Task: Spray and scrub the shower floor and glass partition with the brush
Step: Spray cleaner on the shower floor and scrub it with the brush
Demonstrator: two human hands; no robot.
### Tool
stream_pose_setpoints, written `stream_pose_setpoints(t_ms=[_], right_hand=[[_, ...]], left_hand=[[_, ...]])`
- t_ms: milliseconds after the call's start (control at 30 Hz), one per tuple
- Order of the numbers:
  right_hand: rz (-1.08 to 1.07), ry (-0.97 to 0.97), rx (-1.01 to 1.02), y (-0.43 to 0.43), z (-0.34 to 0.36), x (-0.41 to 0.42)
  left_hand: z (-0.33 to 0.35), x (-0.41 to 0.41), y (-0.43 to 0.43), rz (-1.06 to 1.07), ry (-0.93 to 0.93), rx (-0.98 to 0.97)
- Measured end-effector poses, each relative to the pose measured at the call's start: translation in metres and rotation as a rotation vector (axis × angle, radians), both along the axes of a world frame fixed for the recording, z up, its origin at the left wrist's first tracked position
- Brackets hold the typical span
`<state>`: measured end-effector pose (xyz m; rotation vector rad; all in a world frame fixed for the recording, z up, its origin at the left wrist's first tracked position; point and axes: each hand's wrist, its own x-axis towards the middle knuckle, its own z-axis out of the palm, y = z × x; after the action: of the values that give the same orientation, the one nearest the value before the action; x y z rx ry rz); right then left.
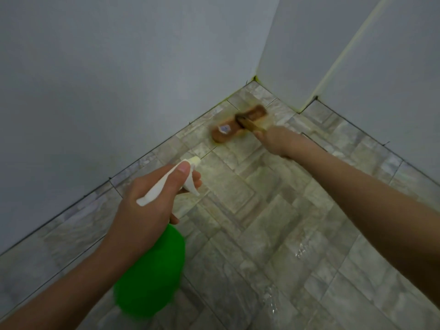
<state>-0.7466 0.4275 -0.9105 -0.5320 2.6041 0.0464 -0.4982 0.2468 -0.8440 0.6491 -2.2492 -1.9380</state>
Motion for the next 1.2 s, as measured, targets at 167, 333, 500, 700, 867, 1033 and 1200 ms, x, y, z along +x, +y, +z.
stream_pose_setpoints(t_ms=[167,333,500,700,867,1033,1200], right_hand=[[0.052,0.004,-0.129,-0.033,-0.024,-0.007],[0.011,-0.102,0.061,0.051,-0.001,0.038],[0.051,-0.043,0.038,-0.027,0.010,0.032],[0.091,-0.011,-0.107,-0.030,-0.024,0.034],[0.148,-0.015,-0.041,0.043,-0.025,0.072],[0.233,0.056,-0.153,-0.034,-0.046,0.025],[-0.137,0.101,-0.226,-0.010,-0.056,-0.042]], left_hand=[[-0.009,0.005,-0.002,0.016,0.013,-0.023],[-0.004,0.006,-0.021,0.051,0.026,-0.040],[-0.004,0.011,-0.028,0.064,0.026,-0.049],[-0.006,0.020,-0.032,0.094,0.034,-0.035],[-0.003,0.026,-0.037,0.095,0.013,-0.005],[-0.010,0.024,-0.032,0.094,0.014,-0.036],[-0.007,0.021,-0.037,0.088,0.014,-0.037]])
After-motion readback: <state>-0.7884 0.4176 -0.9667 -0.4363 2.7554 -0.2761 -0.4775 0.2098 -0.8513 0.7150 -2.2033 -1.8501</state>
